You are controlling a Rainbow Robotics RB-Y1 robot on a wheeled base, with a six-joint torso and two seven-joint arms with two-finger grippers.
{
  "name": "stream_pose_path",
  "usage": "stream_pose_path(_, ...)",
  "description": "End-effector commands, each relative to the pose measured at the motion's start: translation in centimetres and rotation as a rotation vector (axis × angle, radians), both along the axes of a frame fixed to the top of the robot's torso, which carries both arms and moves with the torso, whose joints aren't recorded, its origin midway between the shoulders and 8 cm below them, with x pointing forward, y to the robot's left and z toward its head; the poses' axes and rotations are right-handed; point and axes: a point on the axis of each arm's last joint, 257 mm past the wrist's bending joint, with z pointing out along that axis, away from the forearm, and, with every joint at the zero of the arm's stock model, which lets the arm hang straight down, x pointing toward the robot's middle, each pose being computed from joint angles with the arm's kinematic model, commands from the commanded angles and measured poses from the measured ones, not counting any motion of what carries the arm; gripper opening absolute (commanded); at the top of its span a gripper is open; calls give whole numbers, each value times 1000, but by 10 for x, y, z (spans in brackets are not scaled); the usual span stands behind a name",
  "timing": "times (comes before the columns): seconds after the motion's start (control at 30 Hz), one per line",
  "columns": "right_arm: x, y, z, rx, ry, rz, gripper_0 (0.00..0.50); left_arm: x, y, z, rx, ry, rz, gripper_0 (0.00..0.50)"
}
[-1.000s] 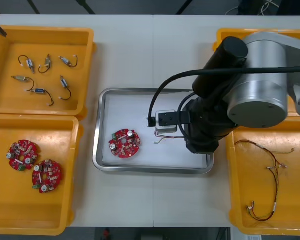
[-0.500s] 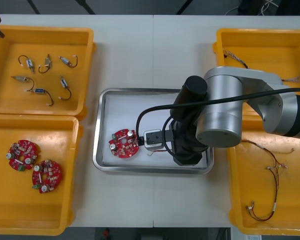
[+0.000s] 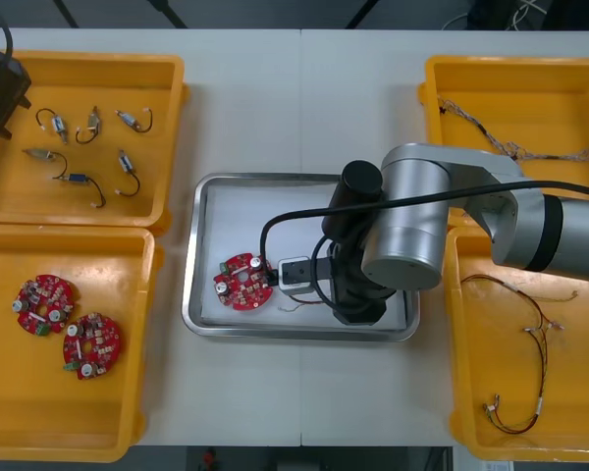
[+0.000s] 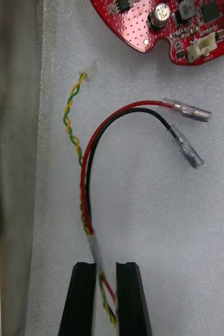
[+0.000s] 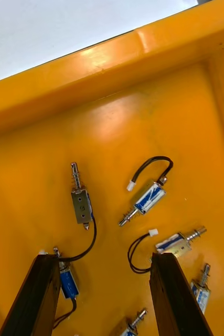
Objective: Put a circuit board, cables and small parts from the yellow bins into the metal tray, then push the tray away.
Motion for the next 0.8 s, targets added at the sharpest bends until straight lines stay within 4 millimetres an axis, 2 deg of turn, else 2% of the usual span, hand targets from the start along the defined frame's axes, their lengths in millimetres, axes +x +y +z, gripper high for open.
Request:
stream_pose_path(0.03,7,16,14,11,-45,50,412,20,-4,12,67,-40,-73,500)
stream_pose_path(0.1,9,14,16,12,-51,45,500,24,-4,8,61,-50,-70,500)
stream_pose_path(0.27,12,12,27,27,-60,42,500,26,2,0,67,-47,-58,500)
stream_pose_path(0.5,2,9,61,81,-50,33,500,20,10,-18,53,-12,-45,500)
stream_pose_path(0.8,2,-29,122,149,27,-151,500,31,1,-41,58,-28,-59,500)
